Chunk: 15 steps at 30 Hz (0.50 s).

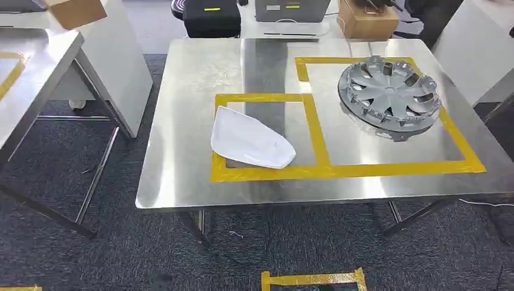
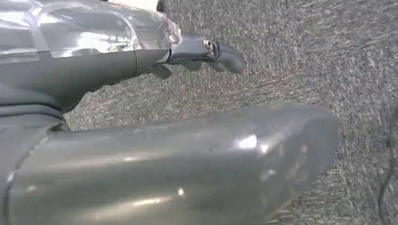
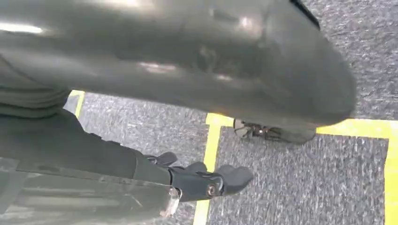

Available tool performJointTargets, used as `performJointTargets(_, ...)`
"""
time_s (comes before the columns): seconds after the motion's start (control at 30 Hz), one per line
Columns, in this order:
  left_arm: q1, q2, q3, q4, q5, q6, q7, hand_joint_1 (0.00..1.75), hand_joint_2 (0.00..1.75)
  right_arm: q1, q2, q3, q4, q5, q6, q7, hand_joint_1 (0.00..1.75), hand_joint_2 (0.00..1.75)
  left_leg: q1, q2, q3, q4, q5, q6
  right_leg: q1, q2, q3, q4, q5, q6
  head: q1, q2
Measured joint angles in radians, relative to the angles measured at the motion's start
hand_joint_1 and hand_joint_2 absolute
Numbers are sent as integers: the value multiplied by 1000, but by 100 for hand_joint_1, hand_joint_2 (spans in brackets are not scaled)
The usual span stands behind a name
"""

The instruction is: Take the parts from the cabinet and place them on the table.

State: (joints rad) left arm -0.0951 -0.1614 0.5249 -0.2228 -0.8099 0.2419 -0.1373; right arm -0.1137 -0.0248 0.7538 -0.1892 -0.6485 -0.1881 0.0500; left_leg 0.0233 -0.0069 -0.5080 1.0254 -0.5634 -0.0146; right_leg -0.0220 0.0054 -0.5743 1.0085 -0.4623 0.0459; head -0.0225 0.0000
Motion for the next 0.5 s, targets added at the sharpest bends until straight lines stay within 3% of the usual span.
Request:
performJointTargets(0.03,0,0,0,0,0,0,0,0,0,2,0,0,0,0,1,0,0,0,3,3,-8,-5,8,13,-2,-1,-4,4,-7,4,0,0)
performJointTargets(0.07,-2,1,0,0,1,0,0,0,0,2,0,0,0,0,3,0,0,0,1,3,-13,-4,14,22,-2,-3,-13,25,-39,6,4,0)
performJointTargets(0.17,-1,1,0,1,1,0,0,0,0,2,1,0,0,0,4,0,0,0,-11,8,-41,-2,33,39,-2,-3,-79,237,-185,9,18,0)
performJointTargets(0.2,-1,1,0,1,1,0,0,0,0,2,1,0,0,0,4,0,0,0,-17,9,-50,-2,40,42,0,-3,-88,295,-209,5,18,0)
performJointTargets(0.23,-1,2,0,1,1,0,0,0,0,3,1,0,0,0,4,0,0,0,-23,9,-57,-2,45,45,4,-3,-77,300,-203,-1,19,0)
performJointTargets(0.27,-1,3,0,1,1,0,0,0,0,3,1,0,0,0,5,0,0,0,-29,9,-63,-2,50,47,9,-3,-48,267,-180,-11,21,0)
performJointTargets(0.33,-1,3,0,1,2,1,0,0,0,1,0,0,0,0,5,0,0,0,-43,9,-70,-2,60,49,27,-3,60,95,-105,-46,22,0)
performJointTargets(0.37,-1,0,-1,2,2,0,0,0,0,-2,-3,0,0,0,5,0,0,0,-38,10,-71,-3,64,51,43,-1,108,6,-97,-76,22,0)
performJointTargets(0.4,-2,-5,-1,3,2,1,0,0,0,-1,-11,1,0,0,5,0,0,0,-44,11,-78,-1,71,45,44,-7,126,-24,-105,-90,8,0)
performJointTargets(0.43,-2,-4,-1,3,2,2,0,0,0,-3,-8,0,-1,1,6,0,0,0,-33,14,-82,-2,79,39,52,-5,123,-32,-96,-81,12,0)
performJointTargets(0.5,-2,-8,-5,4,3,1,0,0,0,-6,-10,0,0,1,5,-1,0,0,-25,14,-84,-10,92,27,60,-3,116,-37,-82,-90,17,0)
